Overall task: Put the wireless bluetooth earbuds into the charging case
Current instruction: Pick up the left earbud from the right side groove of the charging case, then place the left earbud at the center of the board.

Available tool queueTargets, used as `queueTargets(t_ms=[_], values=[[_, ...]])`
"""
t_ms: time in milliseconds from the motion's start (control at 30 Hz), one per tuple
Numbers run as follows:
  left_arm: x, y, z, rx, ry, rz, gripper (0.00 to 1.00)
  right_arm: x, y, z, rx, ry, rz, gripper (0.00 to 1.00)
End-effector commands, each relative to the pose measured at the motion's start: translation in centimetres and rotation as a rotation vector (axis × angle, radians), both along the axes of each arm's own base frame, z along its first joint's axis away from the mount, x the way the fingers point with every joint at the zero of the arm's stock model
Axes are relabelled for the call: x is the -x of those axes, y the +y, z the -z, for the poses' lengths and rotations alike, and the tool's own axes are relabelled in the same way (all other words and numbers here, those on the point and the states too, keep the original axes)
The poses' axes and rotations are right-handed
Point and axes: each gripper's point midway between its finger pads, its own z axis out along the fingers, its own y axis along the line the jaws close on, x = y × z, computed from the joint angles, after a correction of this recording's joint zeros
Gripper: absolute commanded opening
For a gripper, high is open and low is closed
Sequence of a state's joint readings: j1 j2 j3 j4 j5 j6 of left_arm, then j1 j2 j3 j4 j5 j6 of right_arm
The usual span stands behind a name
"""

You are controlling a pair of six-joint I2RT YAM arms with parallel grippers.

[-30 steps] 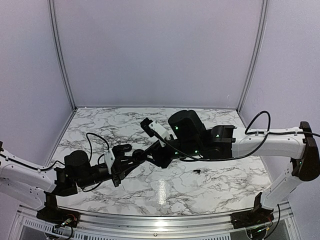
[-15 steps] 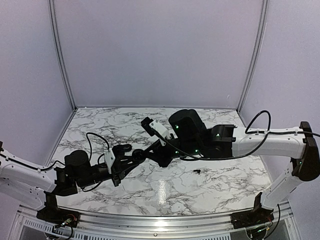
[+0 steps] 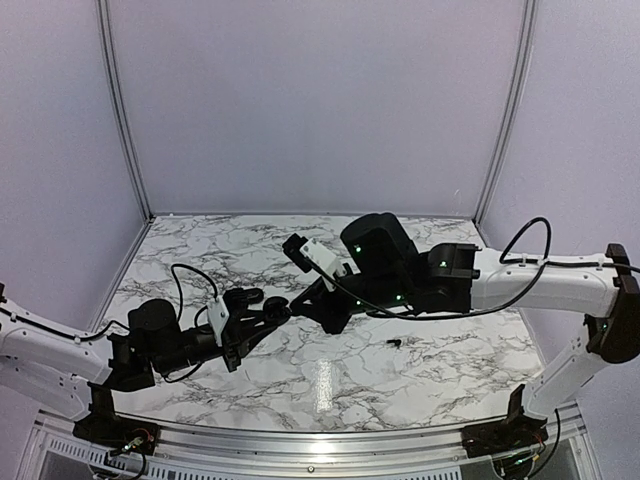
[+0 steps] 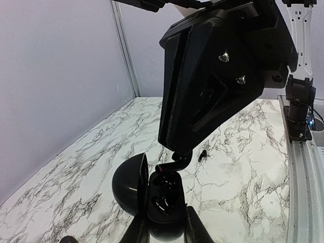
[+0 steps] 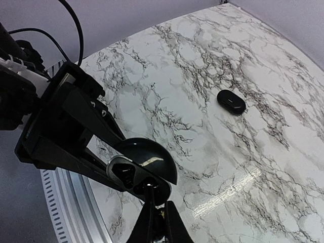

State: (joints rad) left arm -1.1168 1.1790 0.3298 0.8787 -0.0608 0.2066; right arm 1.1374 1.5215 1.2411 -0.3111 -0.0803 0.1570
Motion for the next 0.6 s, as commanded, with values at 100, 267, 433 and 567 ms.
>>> queueTargets(t_ms=[100, 267, 433, 567], values=[[-0.4, 0.5, 0.4, 0.008, 0.006, -0.018, 0.00, -0.8, -1.1, -2.8, -0.036, -0.061, 0.015, 0.00], [-0.4, 0.8, 0.8, 0.004, 0.011, -0.023, 0.00, -1.3, -2.3, -2.2, 0.015, -0.081, 0.014, 0.00], [-0.3, 1.3, 0.9, 0.009, 0.020, -0.029, 0.00, -1.6, -4.1, 1.9, 0.142, -0.045, 0.060, 0.00], [-0.3, 1.6, 0.9, 0.022, 0.036, -0.039, 0.00, -2.2, -4.7, 6.1, 0.134, 0.045, 0.063, 0.00]])
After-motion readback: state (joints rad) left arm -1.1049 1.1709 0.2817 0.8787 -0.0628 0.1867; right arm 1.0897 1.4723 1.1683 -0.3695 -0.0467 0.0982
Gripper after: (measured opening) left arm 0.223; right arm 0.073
